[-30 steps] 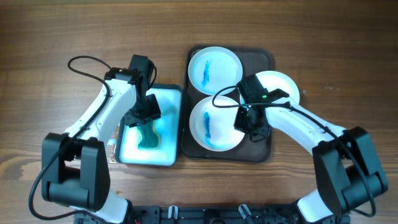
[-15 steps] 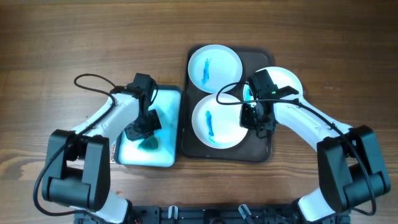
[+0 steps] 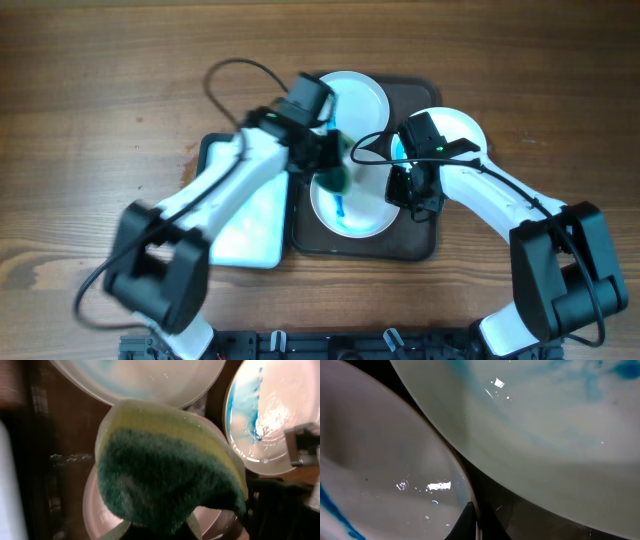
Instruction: Clean dirty plates on tray and stack at the side
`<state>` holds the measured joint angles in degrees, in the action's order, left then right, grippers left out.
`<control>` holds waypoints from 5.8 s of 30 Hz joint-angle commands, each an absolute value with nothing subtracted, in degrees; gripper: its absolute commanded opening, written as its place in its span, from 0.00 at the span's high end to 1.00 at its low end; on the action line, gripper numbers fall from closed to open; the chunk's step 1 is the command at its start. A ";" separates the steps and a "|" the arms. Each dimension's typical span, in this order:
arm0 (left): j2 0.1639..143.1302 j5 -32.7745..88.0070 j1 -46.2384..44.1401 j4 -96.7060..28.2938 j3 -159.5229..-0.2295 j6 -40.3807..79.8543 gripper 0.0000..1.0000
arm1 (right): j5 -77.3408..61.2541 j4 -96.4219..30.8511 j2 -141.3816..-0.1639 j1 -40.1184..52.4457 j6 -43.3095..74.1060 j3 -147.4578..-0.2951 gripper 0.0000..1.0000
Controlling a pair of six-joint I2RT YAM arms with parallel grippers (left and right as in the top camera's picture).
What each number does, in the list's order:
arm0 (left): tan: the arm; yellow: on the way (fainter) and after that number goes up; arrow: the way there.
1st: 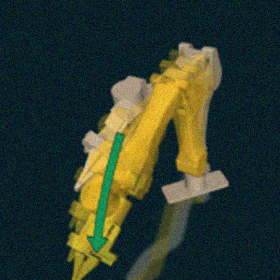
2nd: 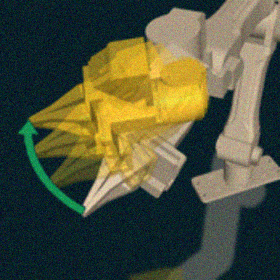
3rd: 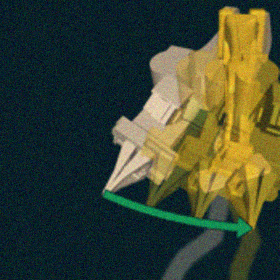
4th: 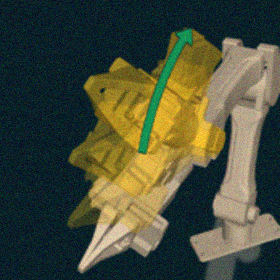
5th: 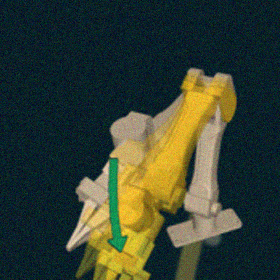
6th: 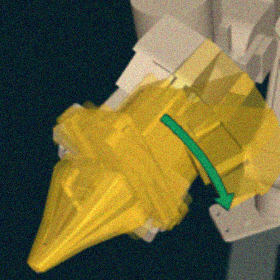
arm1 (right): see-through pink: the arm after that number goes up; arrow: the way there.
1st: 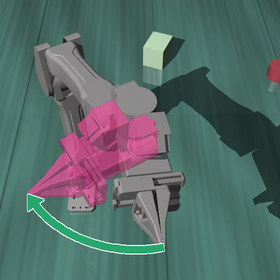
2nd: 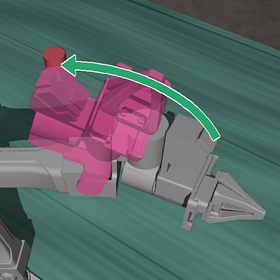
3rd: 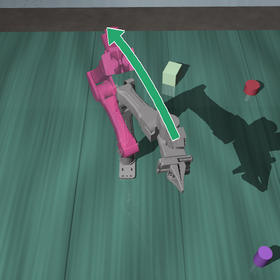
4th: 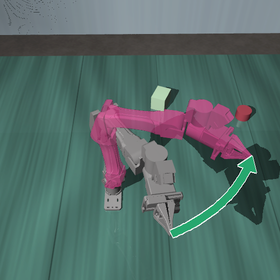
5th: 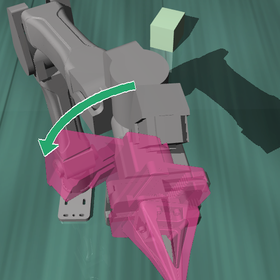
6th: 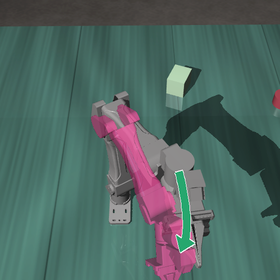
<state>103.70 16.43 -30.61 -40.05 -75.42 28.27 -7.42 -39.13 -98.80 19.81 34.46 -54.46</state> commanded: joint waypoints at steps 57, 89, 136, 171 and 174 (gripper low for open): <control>123.66 25.96 -37.06 -42.37 -80.49 24.43 0.96 | -4.29 -42.87 -99.77 19.75 34.50 -53.89 0.96; 90.76 5.65 -9.82 -49.95 -59.99 25.67 0.61 | -5.06 -39.77 -99.70 19.73 25.02 -54.37 0.96; 55.68 6.15 7.94 -60.12 -75.77 27.40 0.00 | 64.34 -24.16 -96.16 71.61 -12.03 -81.10 0.96; 55.68 6.15 7.94 -60.12 -75.77 27.40 0.00 | 60.66 -19.18 -96.42 67.88 -14.17 -80.88 0.96; 55.68 6.15 7.94 -60.12 -75.77 27.40 0.00 | 55.51 -19.88 -96.64 68.75 -21.74 -80.82 0.96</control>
<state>55.61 5.89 7.57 -60.23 -74.98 27.29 55.22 -19.90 -96.23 68.07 -15.46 -80.01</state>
